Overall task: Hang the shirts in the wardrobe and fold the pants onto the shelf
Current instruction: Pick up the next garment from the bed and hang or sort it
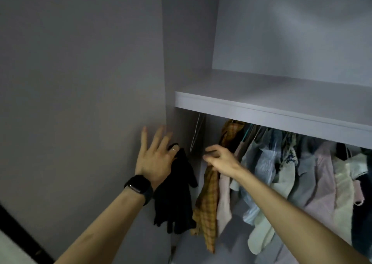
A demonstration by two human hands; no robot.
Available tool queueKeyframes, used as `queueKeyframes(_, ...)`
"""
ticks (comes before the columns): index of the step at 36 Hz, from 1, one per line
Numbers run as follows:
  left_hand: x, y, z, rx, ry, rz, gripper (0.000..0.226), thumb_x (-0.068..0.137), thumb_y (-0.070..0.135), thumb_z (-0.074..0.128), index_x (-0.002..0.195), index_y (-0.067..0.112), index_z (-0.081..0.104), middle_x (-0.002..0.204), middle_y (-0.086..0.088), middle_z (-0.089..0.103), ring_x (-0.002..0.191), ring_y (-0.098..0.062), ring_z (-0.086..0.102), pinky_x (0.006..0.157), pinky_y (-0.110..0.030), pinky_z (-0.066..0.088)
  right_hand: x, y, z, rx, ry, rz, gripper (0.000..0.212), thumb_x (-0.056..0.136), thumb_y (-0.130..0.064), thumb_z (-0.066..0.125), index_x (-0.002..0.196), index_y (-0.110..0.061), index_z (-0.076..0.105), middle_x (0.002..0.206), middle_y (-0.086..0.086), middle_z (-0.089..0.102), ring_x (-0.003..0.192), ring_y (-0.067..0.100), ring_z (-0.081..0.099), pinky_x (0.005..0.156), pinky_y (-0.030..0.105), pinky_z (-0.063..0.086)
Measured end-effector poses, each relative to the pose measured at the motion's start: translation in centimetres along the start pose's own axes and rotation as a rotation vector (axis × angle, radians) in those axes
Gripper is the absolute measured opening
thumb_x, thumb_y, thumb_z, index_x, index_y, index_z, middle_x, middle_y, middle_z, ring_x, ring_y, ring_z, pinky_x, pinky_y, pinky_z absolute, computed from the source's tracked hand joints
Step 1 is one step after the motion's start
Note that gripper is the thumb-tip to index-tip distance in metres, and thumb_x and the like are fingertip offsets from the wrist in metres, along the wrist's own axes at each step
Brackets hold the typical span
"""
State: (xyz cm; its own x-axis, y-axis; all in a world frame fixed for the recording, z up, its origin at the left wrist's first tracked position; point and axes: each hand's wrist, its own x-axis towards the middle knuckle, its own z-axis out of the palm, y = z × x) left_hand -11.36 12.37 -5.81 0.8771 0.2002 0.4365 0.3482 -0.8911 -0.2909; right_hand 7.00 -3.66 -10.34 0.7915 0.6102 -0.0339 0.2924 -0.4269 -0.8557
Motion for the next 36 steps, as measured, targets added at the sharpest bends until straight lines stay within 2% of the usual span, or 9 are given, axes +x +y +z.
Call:
queueKeyframes(2,0.4,-1.0,0.0,0.085,-0.028,-0.028,0.035,0.081,0.034,0.075,0.116,0.033,0.073,0.153,-0.011,0.046,0.150,-0.042,0.021,0.114,-0.064,-0.022,2.3,0.1,0.6,-0.021,0.050,0.025,0.037,0.092,-0.037,0.071,0.125,-0.024,0.060,0.095,-0.016,0.064,0.099,0.013,0.065,0.079,0.022,0.047)
queueKeyframes(5,0.8,-2.3,1.1,0.153,0.024,-0.020,0.035,0.072,0.022,0.079,0.106,0.025,0.078,0.154,-0.019,0.041,0.147,-0.044,0.025,0.120,-0.060,-0.010,5.6,0.4,1.5,-0.065,0.085,0.076,0.053,0.094,-0.045,0.066,0.137,-0.018,0.051,0.116,-0.006,0.065,0.114,0.018,0.060,0.092,0.025,0.045)
queueKeyframes(12,1.6,-3.7,3.3,0.362,0.233,0.071,0.046,0.088,0.021,0.033,0.114,0.026,0.071,0.159,-0.020,0.030,0.148,-0.048,0.020,0.121,-0.059,0.002,12.2,1.7,5.1,-0.140,0.158,0.103,0.078,0.094,-0.060,0.057,0.150,-0.009,0.035,0.149,0.011,0.050,0.134,0.030,0.050,0.103,0.030,0.041)
queueKeyframes(15,1.4,-3.9,4.5,0.496,0.196,0.040,0.047,0.096,0.029,0.027,0.132,0.035,0.055,0.166,-0.018,0.012,0.150,-0.050,-0.001,0.118,-0.061,-0.015,14.2,2.3,7.3,-0.127,0.238,0.108,0.082,0.095,-0.063,0.053,0.150,-0.006,0.035,0.151,0.014,0.047,0.135,0.033,0.049,0.103,0.032,0.041)
queueKeyframes(18,1.3,-3.8,5.6,0.574,0.138,0.037,0.049,0.098,0.036,0.018,0.140,0.038,0.042,0.167,-0.017,-0.001,0.148,-0.052,-0.012,0.110,-0.063,-0.026,15.5,2.8,9.0,-0.101,0.324,0.104,0.079,0.097,-0.056,0.054,0.150,-0.004,0.030,0.153,0.016,0.044,0.137,0.035,0.047,0.107,0.034,0.040)
queueKeyframes(24,1.2,-3.8,6.5,0.590,0.185,0.034,0.047,0.099,0.046,0.021,0.141,0.042,0.043,0.168,-0.014,0.002,0.148,-0.052,-0.013,0.114,-0.063,-0.018,17.2,2.6,10.5,-0.159,0.303,0.143,0.060,0.093,-0.025,0.063,0.144,-0.002,0.040,0.142,0.019,0.054,0.128,0.035,0.055,0.099,0.034,0.047)
queueKeyframes(29,1.2,-3.8,6.6,0.575,0.184,0.032,0.051,0.098,0.051,0.020,0.144,0.044,0.042,0.168,-0.012,0.003,0.149,-0.050,-0.012,0.116,-0.063,-0.014,16.9,2.3,10.4,-0.155,0.278,0.176,0.055,0.094,-0.033,0.054,0.139,-0.002,0.052,0.141,0.020,0.056,0.128,0.038,0.055,0.092,0.031,0.044)
queueKeyframes(32,1.1,-3.4,6.7,0.564,0.152,0.053,0.050,0.098,0.048,0.019,0.143,0.044,0.042,0.168,-0.013,0.002,0.149,-0.050,-0.012,0.113,-0.063,-0.020,16.3,1.5,9.1,-0.219,0.357,0.215,0.057,0.103,-0.041,0.036,0.141,-0.002,0.053,0.148,0.020,0.051,0.135,0.037,0.049,0.105,0.034,0.040)
queueKeyframes(36,0.7,-3.3,6.4,0.530,0.076,0.063,0.057,0.095,0.037,0.011,0.143,0.039,0.041,0.167,-0.016,-0.003,0.147,-0.052,-0.016,0.107,-0.063,-0.029,15.3,-0.3,6.9,-0.259,0.410,0.216,0.047,0.105,-0.026,0.030,0.138,-0.005,0.057,0.145,0.019,0.053,0.132,0.036,0.051,0.105,0.036,0.040)
